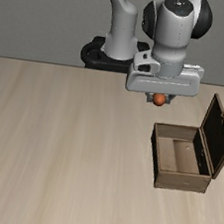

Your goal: Pick up the egg and place it in the box

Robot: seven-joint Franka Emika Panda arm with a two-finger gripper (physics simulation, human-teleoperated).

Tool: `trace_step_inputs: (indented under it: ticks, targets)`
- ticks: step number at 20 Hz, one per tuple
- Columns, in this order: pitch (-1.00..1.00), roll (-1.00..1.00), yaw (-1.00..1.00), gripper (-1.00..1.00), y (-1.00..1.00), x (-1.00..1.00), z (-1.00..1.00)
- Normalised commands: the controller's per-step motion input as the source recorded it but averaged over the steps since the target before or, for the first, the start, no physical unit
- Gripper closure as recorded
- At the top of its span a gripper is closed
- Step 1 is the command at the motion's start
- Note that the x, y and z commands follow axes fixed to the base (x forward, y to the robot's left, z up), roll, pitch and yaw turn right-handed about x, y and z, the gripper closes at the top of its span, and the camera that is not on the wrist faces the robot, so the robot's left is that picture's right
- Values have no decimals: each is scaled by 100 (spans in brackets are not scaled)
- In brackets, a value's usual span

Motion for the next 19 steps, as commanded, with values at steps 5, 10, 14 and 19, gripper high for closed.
trace_step_inputs:
  ticks: [5, 10, 14, 19]
  targets:
    - [0, 0, 0, 100, 80, 20, 0]
    - [0, 0, 0, 100, 20, 80, 0]
    - [0, 0, 0, -100, 0, 0, 0]
    - [0, 0, 0, -100, 0, 0, 0]
